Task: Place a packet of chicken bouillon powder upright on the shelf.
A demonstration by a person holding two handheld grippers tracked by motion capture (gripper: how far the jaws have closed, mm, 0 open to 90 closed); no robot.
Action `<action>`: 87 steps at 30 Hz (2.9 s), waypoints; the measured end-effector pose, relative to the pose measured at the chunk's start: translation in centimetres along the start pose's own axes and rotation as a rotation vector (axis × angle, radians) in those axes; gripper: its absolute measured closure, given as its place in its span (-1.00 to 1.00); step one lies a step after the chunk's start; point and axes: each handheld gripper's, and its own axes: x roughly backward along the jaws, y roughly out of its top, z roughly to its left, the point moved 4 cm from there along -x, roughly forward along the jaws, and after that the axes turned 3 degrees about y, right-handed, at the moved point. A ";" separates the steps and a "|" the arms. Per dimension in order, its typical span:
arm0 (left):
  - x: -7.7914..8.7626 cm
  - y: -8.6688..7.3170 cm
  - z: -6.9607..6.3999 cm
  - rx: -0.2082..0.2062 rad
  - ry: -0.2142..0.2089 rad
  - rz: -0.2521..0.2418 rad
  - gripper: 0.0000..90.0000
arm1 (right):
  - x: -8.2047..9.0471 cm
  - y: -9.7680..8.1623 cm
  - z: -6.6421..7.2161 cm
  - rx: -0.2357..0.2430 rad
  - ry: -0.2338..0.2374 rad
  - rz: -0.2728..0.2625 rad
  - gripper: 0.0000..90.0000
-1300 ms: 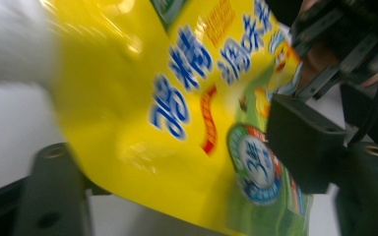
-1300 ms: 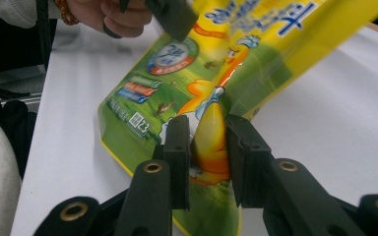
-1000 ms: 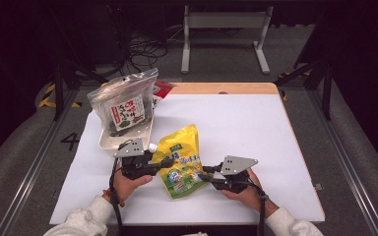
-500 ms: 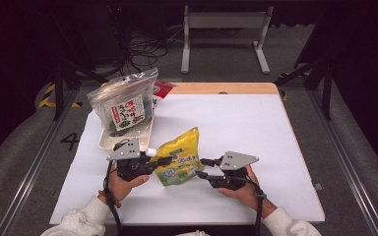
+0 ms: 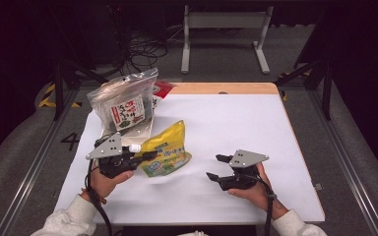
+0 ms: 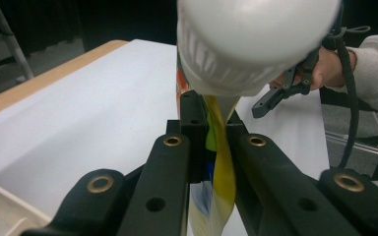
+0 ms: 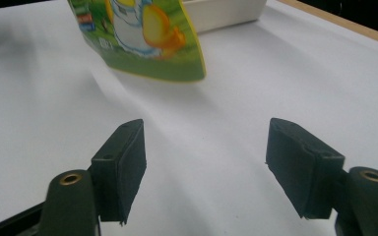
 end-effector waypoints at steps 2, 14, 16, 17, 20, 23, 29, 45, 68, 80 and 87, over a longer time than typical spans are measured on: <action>0.4 0.1 0.3 -0.004 0.010 -0.002 0.93 | -0.1 -0.1 -0.2 -0.006 -0.003 0.006 -0.32; 3.3 1.8 1.8 -0.045 0.094 -0.037 0.93 | -0.4 -1.1 0.0 -0.019 0.003 0.045 -0.35; 3.9 2.1 2.2 -0.052 0.113 -0.044 0.93 | -0.4 -1.1 -0.1 -0.030 0.004 0.041 -0.36; 4.4 2.3 2.5 -0.045 0.122 -0.057 0.93 | -0.3 -1.1 -0.1 -0.033 0.004 0.038 -0.36; 5.3 2.8 3.4 -0.053 0.142 -0.069 0.93 | -0.3 -1.0 0.0 -0.036 0.007 0.033 -0.36; 5.9 3.3 4.3 -0.057 0.162 -0.080 0.93 | -0.5 -1.1 -0.1 -0.038 0.005 0.035 -0.36; 6.3 4.0 5.6 -0.083 0.179 -0.078 0.93 | -0.8 -1.2 -0.1 -0.044 0.014 0.042 -0.36; 5.2 1.2 8.3 -0.093 0.165 0.081 0.93 | -1.1 -1.4 0.0 -0.051 0.024 0.050 -0.40; 8.1 -0.4 9.6 -0.063 0.159 0.121 0.93 | -1.4 -1.6 0.1 -0.059 0.037 0.066 -0.44; 8.2 -0.9 10.5 0.029 0.210 0.032 0.70 | -1.7 -1.6 0.2 -0.064 0.050 0.074 -0.47; 8.3 -0.7 10.2 0.013 0.207 0.034 0.87 | -1.8 -1.7 0.2 -0.068 0.056 0.079 -0.47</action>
